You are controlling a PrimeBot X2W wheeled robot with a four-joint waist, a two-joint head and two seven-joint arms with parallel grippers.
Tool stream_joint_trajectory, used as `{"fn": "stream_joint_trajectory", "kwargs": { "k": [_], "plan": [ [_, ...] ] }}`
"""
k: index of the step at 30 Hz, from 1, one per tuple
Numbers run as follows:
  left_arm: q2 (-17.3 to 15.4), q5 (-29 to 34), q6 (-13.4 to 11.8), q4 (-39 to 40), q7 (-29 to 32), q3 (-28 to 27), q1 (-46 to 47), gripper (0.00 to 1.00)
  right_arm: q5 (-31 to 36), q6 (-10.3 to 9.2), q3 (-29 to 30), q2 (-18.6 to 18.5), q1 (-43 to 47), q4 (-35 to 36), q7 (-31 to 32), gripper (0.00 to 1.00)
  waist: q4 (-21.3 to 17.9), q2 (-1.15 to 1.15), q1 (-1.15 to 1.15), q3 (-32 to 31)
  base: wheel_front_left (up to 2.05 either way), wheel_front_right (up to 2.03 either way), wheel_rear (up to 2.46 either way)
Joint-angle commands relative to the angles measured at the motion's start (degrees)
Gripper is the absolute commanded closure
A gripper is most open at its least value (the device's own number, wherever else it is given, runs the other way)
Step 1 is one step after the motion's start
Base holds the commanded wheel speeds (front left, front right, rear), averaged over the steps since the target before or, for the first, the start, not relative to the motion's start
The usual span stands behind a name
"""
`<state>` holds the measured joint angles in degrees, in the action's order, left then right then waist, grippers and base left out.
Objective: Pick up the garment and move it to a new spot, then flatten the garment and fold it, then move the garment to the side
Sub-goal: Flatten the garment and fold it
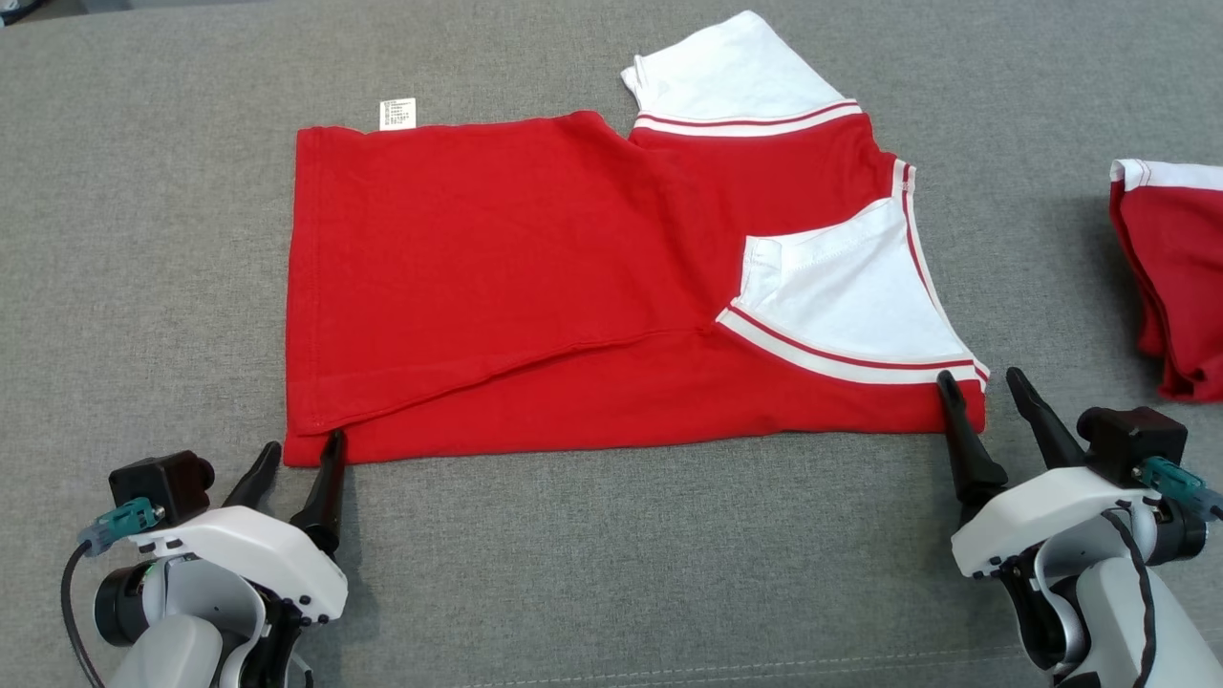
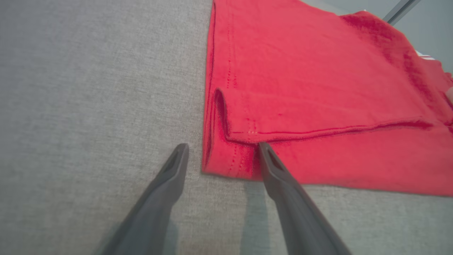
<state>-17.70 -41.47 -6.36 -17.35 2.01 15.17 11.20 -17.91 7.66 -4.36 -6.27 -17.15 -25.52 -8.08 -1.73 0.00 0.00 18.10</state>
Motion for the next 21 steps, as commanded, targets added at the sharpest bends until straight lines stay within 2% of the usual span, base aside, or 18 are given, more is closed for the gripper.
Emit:
{"fn": "stream_joint_trajectory", "kwargs": {
  "k": [1,3,4,6,7,8,9,10,11,12,16,21],
  "plan": [
    [-1.13,-0.82,0.84,-0.07,1.09,-1.39,2.13,0.0,-0.75,-0.17,-1.99,-0.61,-1.57,-0.65,0.6,0.0,0.0,0.0,0.0,0.21,0.0,0.0,0.0],
    [-0.74,-1.48,1.28,-0.35,1.72,-1.16,2.33,0.0,-0.82,-0.17,-2.22,-0.76,-2.12,-2.02,0.97,0.0,0.19,0.0,0.0,0.32,0.0,0.0,0.0],
    [-0.71,-1.58,1.4,-0.43,1.92,-1.04,2.46,0.11,-1.06,-0.17,-2.3,-0.7,-2.26,-2.67,1.27,0.0,0.29,0.0,0.0,0.39,0.0,0.0,0.0],
    [-0.47,-2.3,1.8,-0.6,2.61,-0.95,2.66,0.51,-1.34,-0.17,-2.51,-0.67,-2.54,-3.79,1.95,0.0,0.48,0.0,0.0,0.54,0.0,0.0,0.0],
    [-0.45,-2.55,2.04,-0.67,2.98,-0.82,2.75,0.8,-1.51,-0.17,-2.66,-0.65,-2.62,-4.49,2.72,0.0,0.55,0.0,0.0,0.6,0.0,0.0,0.0],
    [-0.42,-2.78,2.16,-0.79,3.52,-0.65,2.8,1.0,-1.6,-0.17,-2.88,-0.64,-2.7,-5.17,3.67,0.0,0.59,0.0,0.0,0.66,0.0,0.0,0.0],
    [-0.17,-3.48,2.61,-0.72,4.08,-0.59,2.81,1.0,-1.74,-0.17,-2.96,-0.64,-2.83,-5.56,4.2,0.05,0.63,0.0,0.0,0.72,0.0,0.0,0.0],
    [0.07,-4.28,3.13,-0.58,4.65,-0.6,2.82,1.0,-1.87,-0.17,-2.95,-0.63,-2.93,-5.96,4.83,0.74,0.67,0.0,0.0,0.77,0.0,0.0,0.0],
    [0.07,-4.28,3.13,-0.58,4.65,-0.6,2.82,1.0,-1.87,-0.17,-2.95,-0.63,-2.93,-5.96,4.83,0.74,0.67,0.0,0.0,0.77,0.0,0.0,0.0],
    [0.19,-4.9,3.5,-0.41,5.06,-0.67,2.83,1.0,-2.1,-0.17,-2.93,-0.59,-3.02,-6.15,5.24,1.0,0.68,0.0,0.0,0.8,0.0,0.0,0.0],
    [0.5,-7.61,5.13,1.12,6.5,-1.19,2.41,1.0,-3.69,-0.17,-2.79,-0.64,-2.9,-5.36,6.5,1.0,0.65,0.0,0.0,0.94,0.0,0.0,0.0],
    [-0.9,-8.87,4.86,5.72,7.49,-2.26,0.08,1.0,-7.59,-0.17,-1.91,-2.04,0.35,-0.03,9.27,1.0,1.27,0.0,0.0,1.15,0.0,0.0,0.0]
  ]
}}
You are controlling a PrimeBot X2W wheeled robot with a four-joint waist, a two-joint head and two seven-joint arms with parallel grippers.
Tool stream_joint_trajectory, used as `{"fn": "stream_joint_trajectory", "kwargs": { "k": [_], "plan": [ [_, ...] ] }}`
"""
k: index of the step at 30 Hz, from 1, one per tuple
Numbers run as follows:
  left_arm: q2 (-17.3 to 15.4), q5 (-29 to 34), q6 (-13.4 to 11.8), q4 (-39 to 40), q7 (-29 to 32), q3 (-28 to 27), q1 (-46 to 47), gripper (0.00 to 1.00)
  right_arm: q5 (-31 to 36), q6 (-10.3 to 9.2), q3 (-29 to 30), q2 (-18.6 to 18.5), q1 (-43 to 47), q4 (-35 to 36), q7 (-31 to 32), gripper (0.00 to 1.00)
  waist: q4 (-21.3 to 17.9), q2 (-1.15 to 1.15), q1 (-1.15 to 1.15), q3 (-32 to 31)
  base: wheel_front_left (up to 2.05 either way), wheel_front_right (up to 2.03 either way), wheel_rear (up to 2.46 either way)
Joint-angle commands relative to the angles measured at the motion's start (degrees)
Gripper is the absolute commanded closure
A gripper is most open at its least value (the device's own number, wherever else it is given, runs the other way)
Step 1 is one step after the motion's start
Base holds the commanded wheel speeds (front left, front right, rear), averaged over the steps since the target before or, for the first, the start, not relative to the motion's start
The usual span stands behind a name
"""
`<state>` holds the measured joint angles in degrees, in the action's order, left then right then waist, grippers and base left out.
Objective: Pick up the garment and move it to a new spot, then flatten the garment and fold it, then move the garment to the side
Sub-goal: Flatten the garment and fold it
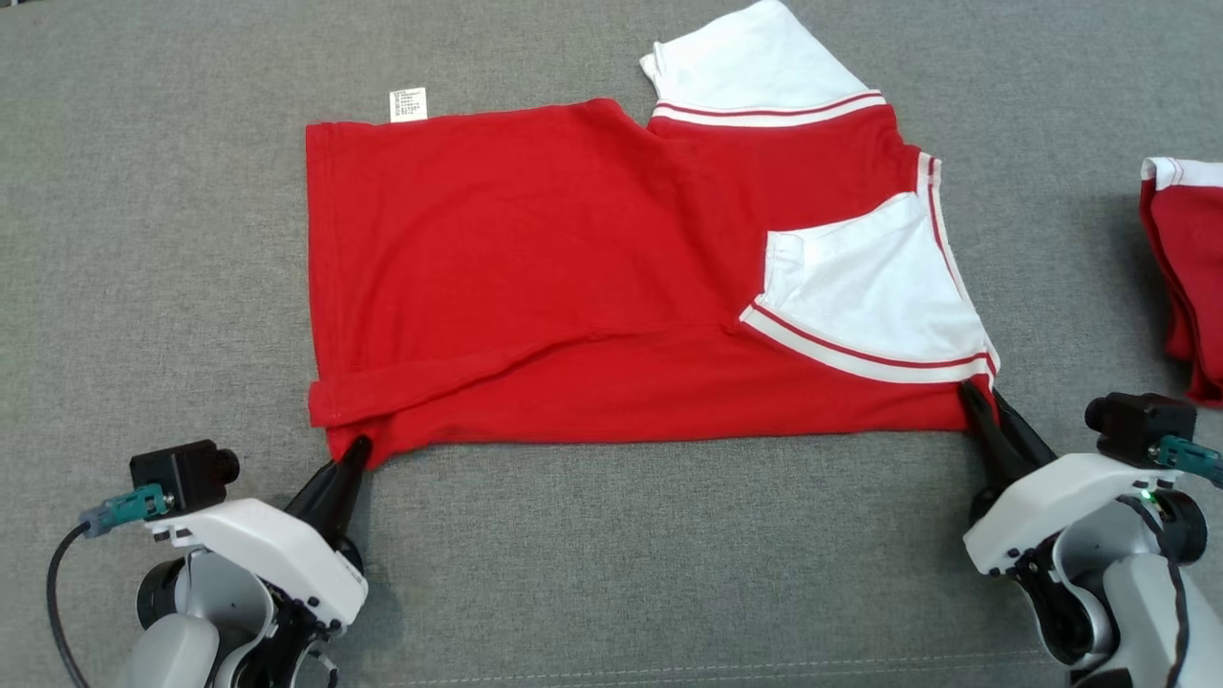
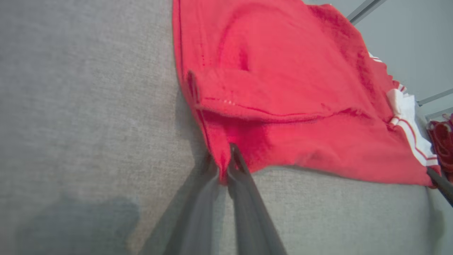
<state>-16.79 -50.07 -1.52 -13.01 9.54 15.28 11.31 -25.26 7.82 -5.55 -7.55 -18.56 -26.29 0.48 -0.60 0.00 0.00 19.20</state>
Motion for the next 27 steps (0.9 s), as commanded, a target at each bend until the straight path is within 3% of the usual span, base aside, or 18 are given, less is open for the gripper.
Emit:
{"fn": "stream_joint_trajectory", "kwargs": {
  "k": [1,7,14,23,24,25,26,27],
  "plan": [
    [-2.24,-0.21,-0.3,2.62,-0.09,-2.67,-0.73,1.0,-0.79,-0.33,-0.27,-1.19,2.86,2.39,1.33,1.0,0.28,0.0,0.0,0.13,0.0,0.0,0.0],
    [-4.69,-0.13,-3.19,10.05,0.99,-4.14,-6.32,1.0,-1.76,-0.33,4.03,-2.69,11.86,14.04,6.14,1.0,1.27,0.0,0.0,0.33,0.0,0.0,0.0],
    [-5.9,-0.84,-5.91,16.35,2.45,-5.05,-12.73,1.0,-1.01,-0.33,8.05,-0.52,21.91,27.12,12.38,1.0,1.74,0.0,0.0,0.02,0.0,0.0,0.0],
    [-4.79,-2.52,-6.94,17.42,3.54,-4.43,-16.45,1.0,0.34,-0.33,9.39,2.46,25.92,29.5,14.91,1.0,1.87,0.0,0.0,-0.88,0.0,0.0,0.0],
    [-4.64,-2.76,-6.85,17.22,3.69,-4.3,-16.51,1.0,0.6,-0.33,9.49,2.52,25.84,29.16,14.8,0.87,1.87,0.0,0.0,-0.97,0.0,0.0,0.0],
    [-4.59,-2.82,-6.78,16.96,3.71,-4.21,-16.53,1.0,0.8,-0.33,9.72,2.63,25.71,28.87,14.55,0.1,1.83,0.0,0.0,-1.08,0.0,0.0,0.0],
    [-4.61,-2.69,-6.83,16.61,3.62,-4.17,-16.52,0.87,0.94,-0.33,9.98,2.79,25.55,28.7,14.09,0.0,1.81,0.0,0.0,-1.21,0.0,0.0,0.0],
    [-4.66,-2.68,-6.85,16.23,3.86,-3.98,-16.57,0.27,0.95,-0.33,10.17,2.96,25.43,28.5,13.81,0.0,1.81,0.0,0.0,-1.36,0.0,0.0,0.0]
  ]
}}
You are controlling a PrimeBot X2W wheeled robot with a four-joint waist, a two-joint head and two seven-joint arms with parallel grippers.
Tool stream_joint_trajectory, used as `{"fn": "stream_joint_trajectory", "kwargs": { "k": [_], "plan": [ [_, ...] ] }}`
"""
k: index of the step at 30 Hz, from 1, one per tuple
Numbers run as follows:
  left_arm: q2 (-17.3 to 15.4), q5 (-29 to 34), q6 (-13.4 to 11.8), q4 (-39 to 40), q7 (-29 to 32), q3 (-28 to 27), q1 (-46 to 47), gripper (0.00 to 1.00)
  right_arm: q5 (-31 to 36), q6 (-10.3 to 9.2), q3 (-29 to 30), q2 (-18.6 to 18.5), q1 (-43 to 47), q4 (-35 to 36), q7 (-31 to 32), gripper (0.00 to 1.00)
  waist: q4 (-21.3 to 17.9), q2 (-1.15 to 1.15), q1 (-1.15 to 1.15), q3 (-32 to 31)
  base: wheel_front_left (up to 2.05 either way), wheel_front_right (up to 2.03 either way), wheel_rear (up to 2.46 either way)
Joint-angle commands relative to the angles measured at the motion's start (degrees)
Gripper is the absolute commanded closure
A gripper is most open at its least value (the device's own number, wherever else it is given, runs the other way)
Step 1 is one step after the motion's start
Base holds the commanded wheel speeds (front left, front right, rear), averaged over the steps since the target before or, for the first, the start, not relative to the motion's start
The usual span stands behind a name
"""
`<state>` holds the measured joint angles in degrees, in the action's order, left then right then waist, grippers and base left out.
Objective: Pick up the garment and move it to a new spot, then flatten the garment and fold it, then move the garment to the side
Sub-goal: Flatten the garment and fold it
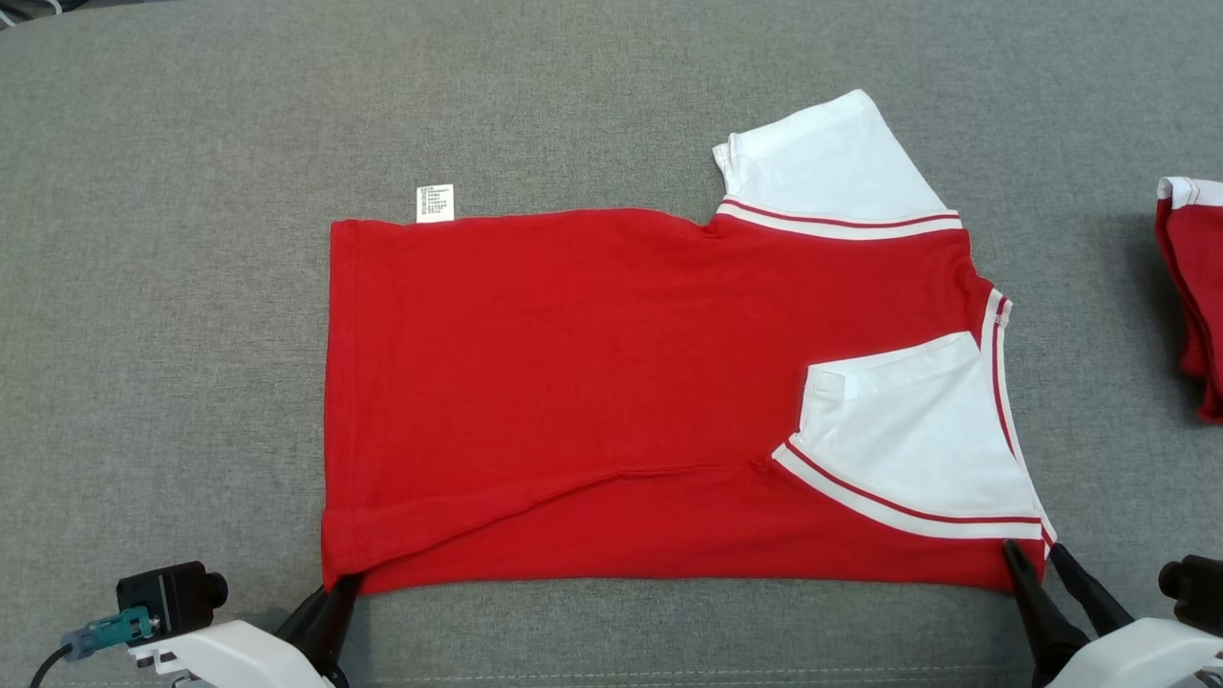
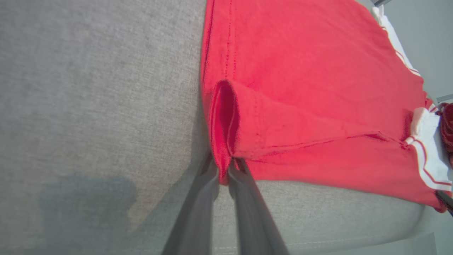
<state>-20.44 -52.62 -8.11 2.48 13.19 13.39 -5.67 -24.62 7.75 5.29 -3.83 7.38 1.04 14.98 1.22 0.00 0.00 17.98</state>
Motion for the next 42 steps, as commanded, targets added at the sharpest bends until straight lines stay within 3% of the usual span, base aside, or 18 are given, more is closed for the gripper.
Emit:
{"fn": "stream_joint_trajectory", "kwargs": {
  "k": [1,8,13,19,24,34,38,42],
  "plan": [
    [-1.09,-0.05,-0.18,0.53,0.31,-1.92,0.4,0.0,0.43,-0.26,-0.54,-0.64,-0.59,1.04,-0.94,0.0,-0.02,0.0,0.0,-0.3,0.0,0.0,0.0],
    [-2.37,2.91,-1.61,1.53,-2.44,-2.97,0.47,0.0,0.99,-0.26,0.9,-0.31,-2.02,2.81,-5.49,0.0,-0.1,0.0,0.0,-1.49,0.0,0.0,0.0],
    [-3.88,7.94,-5.18,5.9,-8.33,-6.39,2.08,0.0,3.88,-0.26,2.33,-1.56,-5.33,4.32,-10.45,0.0,-0.15,0.0,0.0,-2.56,0.0,0.0,0.0],
    [-6.72,12.52,-4.98,8.57,-9.78,-6.2,9.41,0.0,6.23,-0.26,1.29,-4.64,-14.93,2.76,-11.44,0.0,-0.57,0.0,0.0,-1.86,0.0,0.0,0.0],
    [-7.66,13.59,-1.4,3.69,-6.58,-2.54,20.93,0.0,6.02,-0.26,-2.67,-9.19,-27.51,-3.87,-9.97,0.0,-0.9,0.0,0.0,0.97,0.0,0.0,0.0],
    [-6.86,10.72,7.93,-14.79,4.12,3.37,43.98,0.0,-0.22,-0.26,-15.98,-16.97,-50.05,-18.25,-3.73,0.0,-0.81,0.0,0.0,9.16,0.0,0.0,0.0],
    [-7.05,7.8,10.97,-22.29,10.19,3.95,51.63,0.0,-5.16,-0.26,-22.74,-18.8,-58.84,-23.97,0.53,0.0,-0.26,0.0,0.0,12.18,0.0,0.0,0.0],
    [-7.14,6.04,12.27,-26.0,13.63,4.28,55.48,0.0,-7.86,-0.26,-27.54,-19.71,-64.75,-28.14,2.25,0.0,0.46,0.0,0.0,13.91,0.0,0.0,0.0]
  ]
}}
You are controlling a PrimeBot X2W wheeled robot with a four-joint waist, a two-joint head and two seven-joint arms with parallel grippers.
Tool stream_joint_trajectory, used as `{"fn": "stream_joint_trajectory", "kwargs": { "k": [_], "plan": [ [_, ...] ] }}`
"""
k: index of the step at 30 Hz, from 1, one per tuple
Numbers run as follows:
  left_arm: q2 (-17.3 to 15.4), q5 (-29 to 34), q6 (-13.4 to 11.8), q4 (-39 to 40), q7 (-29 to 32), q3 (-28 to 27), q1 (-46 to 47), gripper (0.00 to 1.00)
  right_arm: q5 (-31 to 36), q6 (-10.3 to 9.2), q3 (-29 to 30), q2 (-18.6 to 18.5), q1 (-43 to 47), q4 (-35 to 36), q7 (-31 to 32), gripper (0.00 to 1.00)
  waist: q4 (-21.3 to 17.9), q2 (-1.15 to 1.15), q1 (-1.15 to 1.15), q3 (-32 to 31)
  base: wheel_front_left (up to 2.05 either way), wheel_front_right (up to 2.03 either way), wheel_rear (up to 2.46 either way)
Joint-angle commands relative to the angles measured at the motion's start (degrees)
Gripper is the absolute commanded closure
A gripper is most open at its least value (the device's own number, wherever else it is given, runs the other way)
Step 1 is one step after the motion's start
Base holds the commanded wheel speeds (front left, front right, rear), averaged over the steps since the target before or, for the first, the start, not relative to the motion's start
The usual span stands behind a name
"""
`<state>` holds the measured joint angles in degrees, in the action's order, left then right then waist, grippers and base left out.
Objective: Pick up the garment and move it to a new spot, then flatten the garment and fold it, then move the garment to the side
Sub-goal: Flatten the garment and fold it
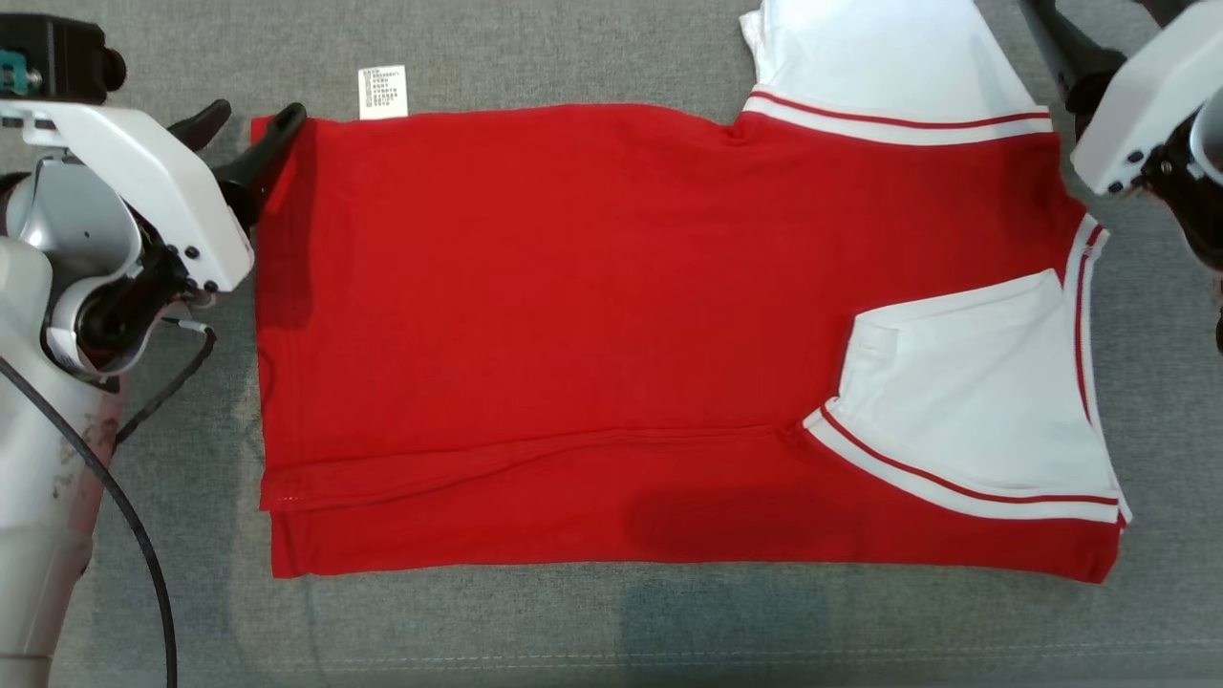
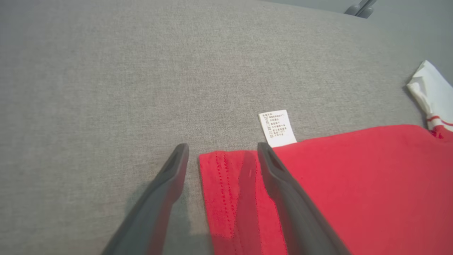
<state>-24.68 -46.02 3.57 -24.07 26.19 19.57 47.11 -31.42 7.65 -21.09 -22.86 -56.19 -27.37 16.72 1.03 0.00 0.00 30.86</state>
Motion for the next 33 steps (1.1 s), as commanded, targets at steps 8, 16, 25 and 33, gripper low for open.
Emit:
{"fn": "stream_joint_trajectory", "kwargs": {
  "k": [8,16,25,33],
  "plan": [
    [-1.41,-3.49,1.94,-2.23,5.49,-0.59,6.6,0.0,-4.57,-0.16,-8.77,-1.28,-9.91,-8.03,1.07,0.0,2.82,0.0,0.0,3.1,0.0,0.0,0.0],
    [0.31,-5.59,2.3,-2.66,7.73,0.12,7.55,0.0,-6.81,-0.16,-12.51,-1.21,-14.42,-15.23,0.59,0.0,4.92,0.0,0.0,3.86,0.0,0.0,0.0],
    [2.35,-8.97,3.02,-3.27,9.99,0.72,8.39,0.0,-9.99,-0.16,-15.85,-0.61,-17.65,-22.09,0.43,0.0,6.81,0.0,0.0,4.81,0.0,0.0,0.0],
    [3.43,-11.17,3.6,-3.27,10.43,1.72,8.87,0.42,-13.3,-0.16,-18.77,-0.28,-18.86,-24.43,0.05,0.0,7.76,0.0,0.0,5.31,0.0,0.0,0.0]
  ]
}}
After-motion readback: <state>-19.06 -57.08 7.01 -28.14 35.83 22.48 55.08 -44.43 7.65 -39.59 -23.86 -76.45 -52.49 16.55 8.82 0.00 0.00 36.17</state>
